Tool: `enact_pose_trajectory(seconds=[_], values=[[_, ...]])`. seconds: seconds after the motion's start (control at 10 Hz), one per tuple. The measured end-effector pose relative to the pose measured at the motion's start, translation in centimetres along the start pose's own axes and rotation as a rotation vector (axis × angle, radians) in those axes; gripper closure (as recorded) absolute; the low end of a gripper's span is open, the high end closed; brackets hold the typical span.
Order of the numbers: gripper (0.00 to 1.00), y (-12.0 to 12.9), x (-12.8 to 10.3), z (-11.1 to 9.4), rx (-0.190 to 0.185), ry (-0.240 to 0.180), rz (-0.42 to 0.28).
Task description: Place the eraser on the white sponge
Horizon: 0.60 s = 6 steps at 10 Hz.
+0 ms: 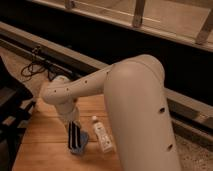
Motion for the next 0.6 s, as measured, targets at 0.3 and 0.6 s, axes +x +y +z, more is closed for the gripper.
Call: enact_pose_trajectory(seconds=[0.3, 0.6], values=[[0.73, -0.4, -0.2, 4.4, -0.074, 0.086, 0.005], [0.43, -0.6, -0.2, 5.8, -0.094, 0.116, 0.010]])
